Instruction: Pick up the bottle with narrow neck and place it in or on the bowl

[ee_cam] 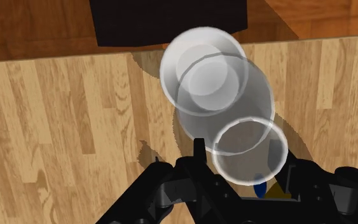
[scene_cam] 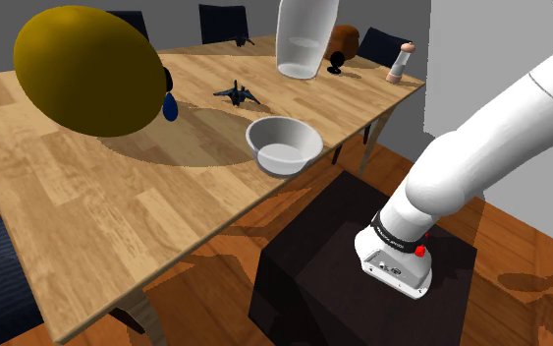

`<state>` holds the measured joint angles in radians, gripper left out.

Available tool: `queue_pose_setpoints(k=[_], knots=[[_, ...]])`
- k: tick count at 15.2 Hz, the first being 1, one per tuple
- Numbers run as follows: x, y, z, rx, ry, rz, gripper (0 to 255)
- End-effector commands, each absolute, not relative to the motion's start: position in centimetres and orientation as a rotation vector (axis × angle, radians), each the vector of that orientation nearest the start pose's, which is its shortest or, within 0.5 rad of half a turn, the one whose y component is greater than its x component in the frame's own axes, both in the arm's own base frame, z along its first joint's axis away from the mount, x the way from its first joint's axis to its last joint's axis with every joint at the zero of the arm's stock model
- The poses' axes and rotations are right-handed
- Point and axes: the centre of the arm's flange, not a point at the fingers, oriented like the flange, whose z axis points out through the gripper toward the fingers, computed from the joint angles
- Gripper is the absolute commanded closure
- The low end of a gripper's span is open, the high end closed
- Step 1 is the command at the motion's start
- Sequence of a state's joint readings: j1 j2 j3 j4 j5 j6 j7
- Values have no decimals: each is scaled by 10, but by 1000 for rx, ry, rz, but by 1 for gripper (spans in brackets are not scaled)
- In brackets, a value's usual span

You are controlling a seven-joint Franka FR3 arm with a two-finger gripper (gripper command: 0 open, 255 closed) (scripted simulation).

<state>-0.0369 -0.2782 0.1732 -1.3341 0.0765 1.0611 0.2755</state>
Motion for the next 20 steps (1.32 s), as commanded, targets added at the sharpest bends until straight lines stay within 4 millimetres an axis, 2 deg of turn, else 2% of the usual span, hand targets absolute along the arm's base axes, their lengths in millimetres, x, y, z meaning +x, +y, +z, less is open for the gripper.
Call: queue_pose_setpoints(k=[1,20], knots=[[365,80,806,-3118,169,7,255],[365,80,706,-3118,169,7,255]])
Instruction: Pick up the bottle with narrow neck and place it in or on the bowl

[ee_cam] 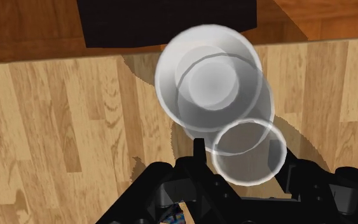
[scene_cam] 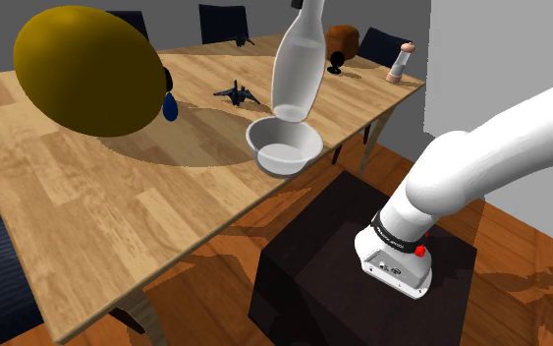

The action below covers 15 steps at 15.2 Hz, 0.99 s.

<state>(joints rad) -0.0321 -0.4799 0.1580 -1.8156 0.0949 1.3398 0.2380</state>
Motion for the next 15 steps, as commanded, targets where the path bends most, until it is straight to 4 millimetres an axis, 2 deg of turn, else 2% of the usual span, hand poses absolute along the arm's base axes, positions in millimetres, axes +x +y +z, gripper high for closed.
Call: queue_pose_setpoints(k=[1,12,15], knots=[[365,80,700,-3118,169,7,255],[365,80,643,-3118,169,7,255],[365,80,643,-3118,169,7,255]])
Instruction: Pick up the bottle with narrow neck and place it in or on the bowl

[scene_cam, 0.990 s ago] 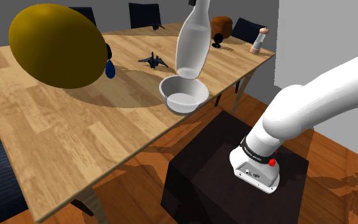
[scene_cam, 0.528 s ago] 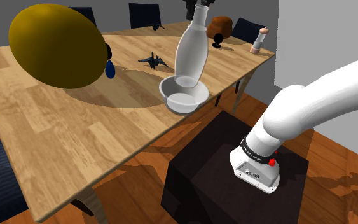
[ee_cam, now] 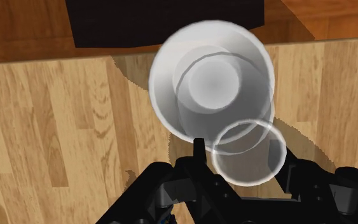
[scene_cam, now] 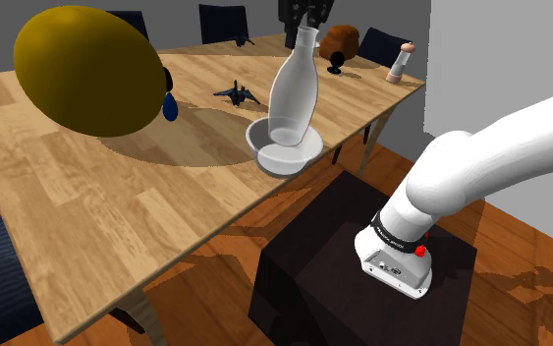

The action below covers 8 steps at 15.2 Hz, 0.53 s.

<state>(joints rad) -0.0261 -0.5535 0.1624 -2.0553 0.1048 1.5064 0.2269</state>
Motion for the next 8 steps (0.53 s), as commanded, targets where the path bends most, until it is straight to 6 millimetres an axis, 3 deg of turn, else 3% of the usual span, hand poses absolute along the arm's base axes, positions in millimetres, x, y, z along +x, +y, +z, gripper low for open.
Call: queue_pose_setpoints(k=[1,4,5,8], knots=[[365,80,643,-3118,169,7,255],[365,80,643,-3118,169,7,255],[365,80,643,-3118,169,7,0],[365,80,643,-3118,169,7,0]])
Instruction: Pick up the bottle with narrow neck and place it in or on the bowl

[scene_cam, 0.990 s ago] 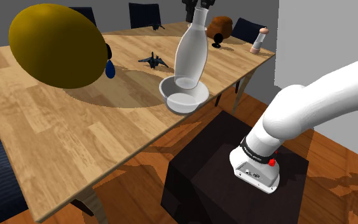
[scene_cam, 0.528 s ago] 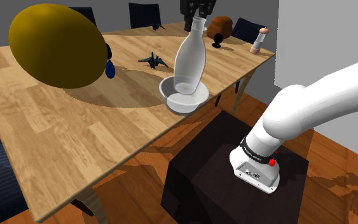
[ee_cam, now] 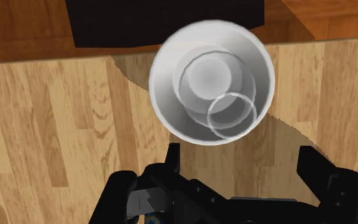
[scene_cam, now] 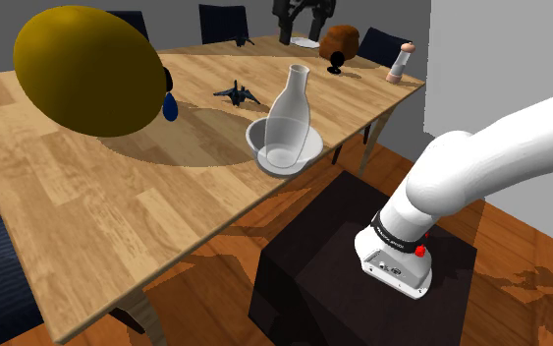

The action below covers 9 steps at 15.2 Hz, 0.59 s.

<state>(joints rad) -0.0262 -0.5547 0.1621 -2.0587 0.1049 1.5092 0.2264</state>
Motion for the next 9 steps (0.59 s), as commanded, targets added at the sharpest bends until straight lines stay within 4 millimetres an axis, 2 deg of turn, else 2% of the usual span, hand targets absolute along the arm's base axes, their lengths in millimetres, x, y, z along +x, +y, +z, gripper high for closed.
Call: queue_pose_setpoints(k=[1,2,6,9], knots=[[365,80,643,-3118,169,7,0],[365,80,643,-3118,169,7,0],[365,79,693,-3118,169,7,0],[365,79,693,-3118,169,7,0]])
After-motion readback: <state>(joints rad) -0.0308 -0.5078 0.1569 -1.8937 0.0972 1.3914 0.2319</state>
